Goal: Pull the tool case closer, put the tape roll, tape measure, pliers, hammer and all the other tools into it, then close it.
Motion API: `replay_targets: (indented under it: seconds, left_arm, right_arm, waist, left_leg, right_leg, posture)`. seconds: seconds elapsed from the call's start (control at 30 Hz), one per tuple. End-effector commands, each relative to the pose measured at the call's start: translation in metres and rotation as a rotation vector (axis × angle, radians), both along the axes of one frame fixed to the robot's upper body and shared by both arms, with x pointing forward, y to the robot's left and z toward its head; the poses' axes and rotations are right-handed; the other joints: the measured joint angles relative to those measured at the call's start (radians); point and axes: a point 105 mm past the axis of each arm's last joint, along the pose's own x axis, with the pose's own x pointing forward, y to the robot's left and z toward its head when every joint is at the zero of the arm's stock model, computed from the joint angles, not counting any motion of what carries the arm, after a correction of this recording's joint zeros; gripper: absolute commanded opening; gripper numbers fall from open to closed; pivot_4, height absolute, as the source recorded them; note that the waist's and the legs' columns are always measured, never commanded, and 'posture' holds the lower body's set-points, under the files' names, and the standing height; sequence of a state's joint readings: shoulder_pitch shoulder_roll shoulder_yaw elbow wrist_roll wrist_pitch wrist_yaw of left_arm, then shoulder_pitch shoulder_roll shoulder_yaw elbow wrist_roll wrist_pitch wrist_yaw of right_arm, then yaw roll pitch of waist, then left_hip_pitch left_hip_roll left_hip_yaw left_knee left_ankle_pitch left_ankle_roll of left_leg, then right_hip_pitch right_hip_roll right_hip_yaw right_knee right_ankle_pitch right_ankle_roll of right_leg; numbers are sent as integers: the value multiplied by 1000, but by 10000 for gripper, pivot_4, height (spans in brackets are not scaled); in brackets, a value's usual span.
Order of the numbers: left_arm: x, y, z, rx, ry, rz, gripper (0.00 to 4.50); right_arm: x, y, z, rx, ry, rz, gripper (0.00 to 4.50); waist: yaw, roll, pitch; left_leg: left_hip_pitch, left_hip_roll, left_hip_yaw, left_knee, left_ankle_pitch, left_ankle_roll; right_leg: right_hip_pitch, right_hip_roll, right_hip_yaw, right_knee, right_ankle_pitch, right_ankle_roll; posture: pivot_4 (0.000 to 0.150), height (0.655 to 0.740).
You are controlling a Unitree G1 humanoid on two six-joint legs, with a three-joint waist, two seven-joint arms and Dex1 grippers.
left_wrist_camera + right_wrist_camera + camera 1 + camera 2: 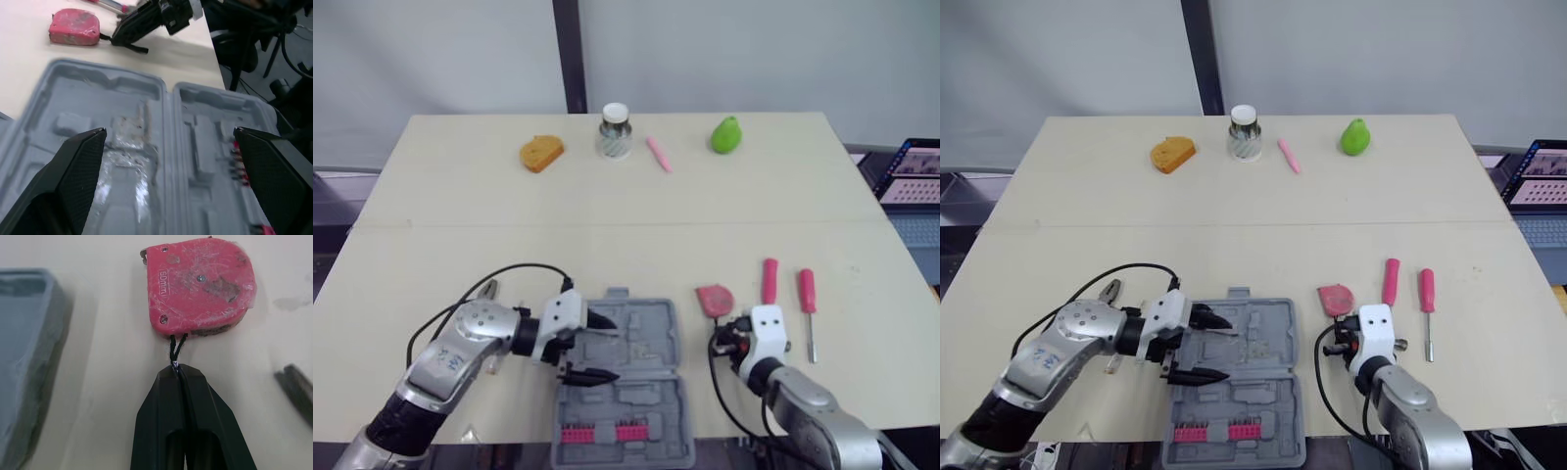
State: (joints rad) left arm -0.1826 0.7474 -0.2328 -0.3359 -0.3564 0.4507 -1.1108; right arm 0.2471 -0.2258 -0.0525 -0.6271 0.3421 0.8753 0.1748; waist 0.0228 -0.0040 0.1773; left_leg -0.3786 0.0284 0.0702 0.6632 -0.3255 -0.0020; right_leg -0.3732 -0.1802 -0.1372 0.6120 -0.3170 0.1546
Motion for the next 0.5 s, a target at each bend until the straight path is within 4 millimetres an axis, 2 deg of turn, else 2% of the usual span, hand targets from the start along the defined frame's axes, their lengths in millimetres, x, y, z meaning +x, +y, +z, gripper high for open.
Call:
replay_targets:
  seconds: [0.03, 0.3, 0.5]
  left_arm:
    - [-6, 2, 5, -2, -10, -44, 45000]
    - [-19, 1, 4, 1, 32, -96, 45000]
    - [-20, 2, 6, 6, 44, -115, 45000]
  right_arm:
    - [-12, 11, 13, 28, -23, 52, 551]
    - [-52, 18, 0, 57, 90, 54, 551]
    - [-75, 17, -10, 66, 158, 46, 551]
  waist:
    - [1, 0, 0]
    - [23, 0, 0]
    - [11, 0, 0]
  left_leg:
    - [0, 0, 0, 0, 0, 0]
    - [-7, 1, -6, -1, -3, -1]
    - [-7, 1, -1, 5, -6, 1]
  right_leg:
    - [0, 0, 0, 0, 0, 0]
    - [-5, 4, 1, 0, 0, 0]
    - [-3, 4, 3, -5, 0, 0]
  posture:
    - [1500, 7400]
    - [1500, 7400]
    - [1500, 7400]
